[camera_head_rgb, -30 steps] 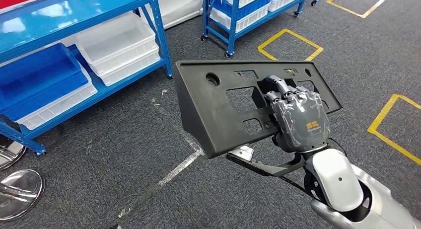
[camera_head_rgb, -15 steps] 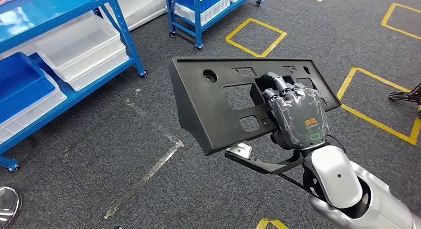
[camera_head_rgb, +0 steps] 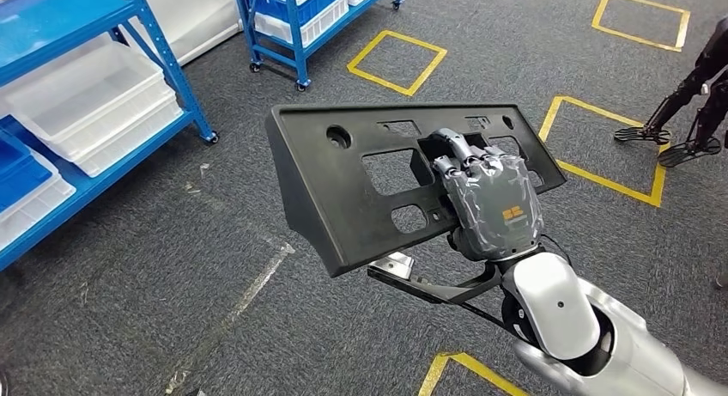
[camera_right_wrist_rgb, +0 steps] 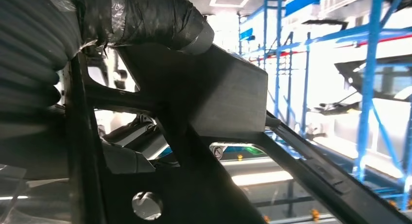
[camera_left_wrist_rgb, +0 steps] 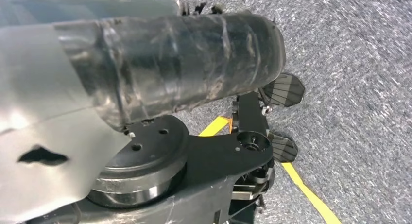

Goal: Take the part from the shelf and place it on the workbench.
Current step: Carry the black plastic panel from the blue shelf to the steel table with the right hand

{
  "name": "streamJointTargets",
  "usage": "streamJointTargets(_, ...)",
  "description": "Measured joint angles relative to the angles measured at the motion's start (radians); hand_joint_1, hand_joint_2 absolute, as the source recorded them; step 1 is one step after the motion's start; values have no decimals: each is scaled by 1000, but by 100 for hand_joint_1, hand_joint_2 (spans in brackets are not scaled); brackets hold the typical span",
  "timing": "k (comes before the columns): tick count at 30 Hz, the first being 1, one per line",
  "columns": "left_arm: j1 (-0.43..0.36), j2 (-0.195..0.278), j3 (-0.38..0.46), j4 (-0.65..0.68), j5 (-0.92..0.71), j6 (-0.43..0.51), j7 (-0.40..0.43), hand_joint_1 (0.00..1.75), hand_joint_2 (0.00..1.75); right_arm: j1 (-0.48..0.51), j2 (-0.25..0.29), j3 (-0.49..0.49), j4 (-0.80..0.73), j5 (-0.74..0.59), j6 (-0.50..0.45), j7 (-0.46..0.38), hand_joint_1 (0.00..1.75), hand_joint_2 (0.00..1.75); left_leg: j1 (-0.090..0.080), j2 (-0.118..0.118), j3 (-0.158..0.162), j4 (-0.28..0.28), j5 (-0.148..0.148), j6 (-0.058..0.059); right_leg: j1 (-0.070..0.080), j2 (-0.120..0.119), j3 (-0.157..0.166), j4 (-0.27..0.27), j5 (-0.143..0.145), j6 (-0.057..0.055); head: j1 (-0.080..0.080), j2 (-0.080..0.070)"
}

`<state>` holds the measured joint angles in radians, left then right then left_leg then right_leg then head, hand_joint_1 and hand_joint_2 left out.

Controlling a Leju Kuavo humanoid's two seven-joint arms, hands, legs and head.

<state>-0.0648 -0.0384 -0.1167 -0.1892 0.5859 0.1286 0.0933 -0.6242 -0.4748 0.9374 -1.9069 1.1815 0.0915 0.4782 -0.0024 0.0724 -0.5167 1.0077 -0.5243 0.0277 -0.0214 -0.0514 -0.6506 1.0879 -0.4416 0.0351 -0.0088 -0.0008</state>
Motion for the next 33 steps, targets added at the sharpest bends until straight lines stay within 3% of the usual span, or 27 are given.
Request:
streamJointTargets(2,0,1,0,0,0,1,1,0,0,-2,4,3,5,1,-2,2,175,175,-5,14,-4,7,-4,-10,9,-10,16,-29,-3,-10,-1,0)
streamJointTargets(4,0,1,0,0,0,0,1,0,0,-5,4,4,7,0,-1,7,175,175,-2,22,-6,10,-8,-20,10,12,11,-33,3,-24,-2,0)
streamJointTargets(6,0,0,0,0,0,-1,-1,0,0,-16,3,5,8,-6,8,14,175,175,4,-8,-22,44,-37,-29,10,30,9,-40,9,-37,-3,0)
streamJointTargets(8,2,-2,0,0,2,-4,-5,0,0,-27,1,5,5,-18,28,19,175,175,7,-48,-72,153,-96,-32,11,50,6,-43,15,-46,-5,0)
streamJointTargets(9,4,-3,0,0,5,-5,-7,0,0,-30,-2,5,3,-24,40,22,175,175,7,-56,-104,219,-123,-31,13,62,4,-43,17,-50,-5,0)
streamJointTargets(10,7,-4,0,0,8,-6,-9,0,0,-31,-6,5,-1,-31,51,25,175,175,7,-59,-130,270,-136,-29,16,75,3,-43,18,-53,-5,0)
streamJointTargets(11,8,-4,0,0,11,-6,-11,0,0,-33,-11,4,-5,-35,60,28,175,175,6,-62,-142,289,-130,-27,18,88,2,-42,20,-54,-5,0)
streamJointTargets(13,10,-5,0,0,16,-5,-13,0,0,-38,-23,2,-14,-42,77,36,175,175,6,-73,-113,217,-66,-17,20,115,2,-40,21,-55,-5,0)
streamJointTargets(15,11,-4,0,0,19,-4,-14,0,0,-48,-38,-6,-29,-46,92,46,175,175,6,-115,-59,92,-8,-7,20,139,-1,-35,24,-52,-4,0)
streamJointTargets(17,10,-4,0,0,24,-3,-14,0,0,-59,-56,-13,-45,-48,109,57,175,175,3,-142,-34,35,3,-5,16,159,-9,-34,31,-41,-4,0)
streamJointTargets(19,8,-5,0,0,27,-2,-13,0,0,-63,-80,-19,-64,-48,126,65,175,175,1,-127,-29,22,9,-1,12,180,-16,-42,43,-26,-4,0)
streamJointTargets(21,8,-6,0,0,30,-1,-12,0,0,-63,-110,-29,-87,-49,138,69,175,175,4,-104,-26,5,24,10,12,161,-30,-23,28,-16,-2,0)
streamJointTargets(24,12,-7,0,0,32,0,-11,0,0,-66,-147,-43,-116,-50,147,71,175,175,6,-68,-27,-9,36,20,11,84,-95,128,-62,-8,6,0)
streamJointTargets(26,14,-5,0,0,32,0,-7,0,0,-61,-165,-44,-133,-47,156,73,175,175,6,-42,-30,-7,36,20,6,65,-116,196,-85,0,7,0)
streamJointTargets(27,14,-5,0,0,32,0,-4,0,0,-57,-175,-45,-141,-44,162,74,175,175,5,-30,-31,-6,35,20,4,59,-102,181,-72,4,7,0)
streamJointTargets(29,11,-6,0,0,32,-1,2,0,0,-43,-198,-52,-160,-35,175,77,175,175,6,-8,-31,-3,32,16,2,35,-31,65,-24,7,7,0)
streamJointTargets(31,11,-6,0,0,31,-3,5,0,0,-23,-222,-64,-185,-27,186,79,175,175,1,7,-31,2,27,6,9,6,27,-36,1,-1,6,0)
streamJointTargets(33,11,-6,0,0,31,-4,7,0,0,-7,-243,-73,-206,-22,191,80,175,175,-3,22,-30,4,24,-4,18,9,36,-56,2,-15,4,0)
